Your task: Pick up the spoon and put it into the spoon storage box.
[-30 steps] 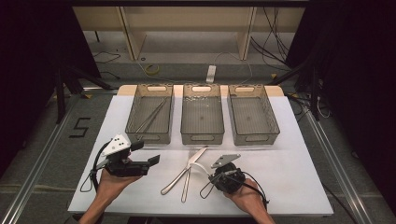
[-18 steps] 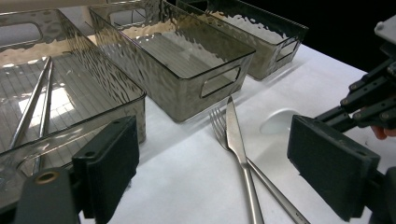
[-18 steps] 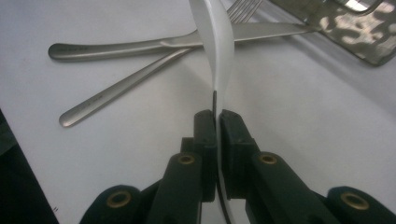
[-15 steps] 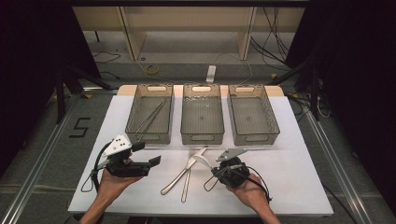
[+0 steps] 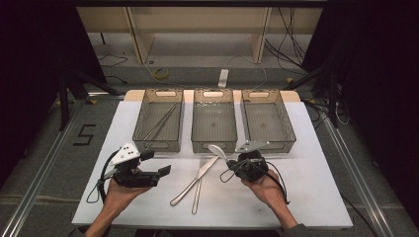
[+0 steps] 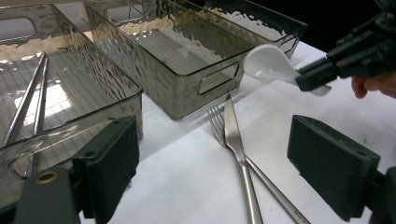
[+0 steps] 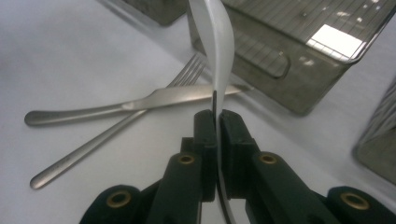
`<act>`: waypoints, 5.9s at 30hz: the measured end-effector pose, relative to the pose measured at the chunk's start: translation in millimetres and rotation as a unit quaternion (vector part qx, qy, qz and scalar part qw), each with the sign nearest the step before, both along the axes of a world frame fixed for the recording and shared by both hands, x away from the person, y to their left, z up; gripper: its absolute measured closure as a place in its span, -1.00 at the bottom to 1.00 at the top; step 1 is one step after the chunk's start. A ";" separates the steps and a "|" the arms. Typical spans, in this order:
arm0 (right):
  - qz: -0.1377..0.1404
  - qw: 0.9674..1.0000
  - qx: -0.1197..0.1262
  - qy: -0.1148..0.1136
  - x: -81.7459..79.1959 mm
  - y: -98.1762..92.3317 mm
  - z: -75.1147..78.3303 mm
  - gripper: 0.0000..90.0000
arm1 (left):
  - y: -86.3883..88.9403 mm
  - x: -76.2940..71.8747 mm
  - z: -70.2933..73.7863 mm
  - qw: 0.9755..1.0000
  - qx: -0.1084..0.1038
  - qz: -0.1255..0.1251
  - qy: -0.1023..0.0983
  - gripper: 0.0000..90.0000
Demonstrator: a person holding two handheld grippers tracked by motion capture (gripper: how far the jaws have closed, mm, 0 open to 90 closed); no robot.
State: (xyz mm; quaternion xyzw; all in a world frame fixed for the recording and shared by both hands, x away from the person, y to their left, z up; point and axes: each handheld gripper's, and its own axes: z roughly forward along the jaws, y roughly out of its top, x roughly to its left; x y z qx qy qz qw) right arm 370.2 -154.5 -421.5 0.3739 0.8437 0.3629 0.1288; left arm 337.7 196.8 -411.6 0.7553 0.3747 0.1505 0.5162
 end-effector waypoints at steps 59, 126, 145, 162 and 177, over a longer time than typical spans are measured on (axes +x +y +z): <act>-0.090 0.995 0.035 0.031 132.4 43.2 37.5 0.92 | 0.4 0.1 0.5 1.000 0.000 0.001 -0.003 -0.64; -0.006 0.998 0.056 0.019 78.6 22.2 44.2 -0.09 | -17.5 2.2 -4.2 0.998 0.034 -0.039 0.042 -0.64; 0.006 0.993 0.116 -0.023 19.4 -16.2 27.9 -0.17 | -37.5 4.4 -13.7 0.988 0.094 -0.067 0.101 -0.62; -0.001 0.991 0.134 -0.025 -15.7 -43.9 9.8 -0.23 | -53.2 9.6 -18.9 0.974 0.156 -0.086 0.140 -0.55; 0.004 0.990 0.135 -0.035 -31.5 -49.9 -0.1 -0.31 | -68.2 17.5 -27.2 0.960 0.198 -0.095 0.174 -0.46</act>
